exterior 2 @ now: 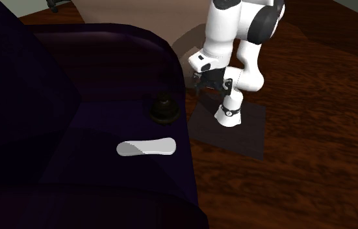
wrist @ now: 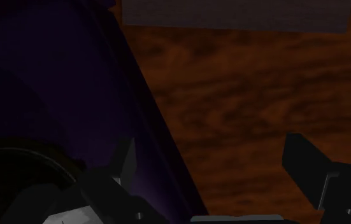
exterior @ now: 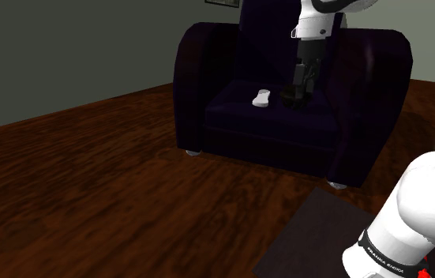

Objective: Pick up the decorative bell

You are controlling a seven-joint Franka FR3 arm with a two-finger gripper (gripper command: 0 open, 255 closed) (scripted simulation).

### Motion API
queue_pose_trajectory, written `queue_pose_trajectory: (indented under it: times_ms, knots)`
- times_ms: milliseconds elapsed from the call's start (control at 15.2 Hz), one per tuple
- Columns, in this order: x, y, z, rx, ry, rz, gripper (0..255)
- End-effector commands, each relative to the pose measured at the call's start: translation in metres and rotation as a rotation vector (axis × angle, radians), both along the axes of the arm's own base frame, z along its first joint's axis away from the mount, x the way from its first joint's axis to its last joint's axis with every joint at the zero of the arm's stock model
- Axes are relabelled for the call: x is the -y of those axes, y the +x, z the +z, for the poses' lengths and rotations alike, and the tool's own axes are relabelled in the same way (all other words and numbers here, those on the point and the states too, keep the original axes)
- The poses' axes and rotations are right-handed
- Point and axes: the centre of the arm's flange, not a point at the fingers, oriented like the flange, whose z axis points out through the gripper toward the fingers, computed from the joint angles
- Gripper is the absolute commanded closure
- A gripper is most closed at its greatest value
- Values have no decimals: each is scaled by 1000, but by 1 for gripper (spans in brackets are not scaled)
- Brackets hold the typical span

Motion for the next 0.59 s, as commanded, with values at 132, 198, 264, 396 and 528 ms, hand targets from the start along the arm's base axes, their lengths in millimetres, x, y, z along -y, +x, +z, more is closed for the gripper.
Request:
queue_pose_trajectory:
  times_ms: [132,198,264,396,528]
  knots:
    - [40,26,15,13,6,-9,0]
    - [51,32,19,16,8,-12,0]
    - [62,38,24,20,9,-14,0]
    - [83,50,32,26,13,-20,0]
    - [105,62,40,33,16,-25,0]
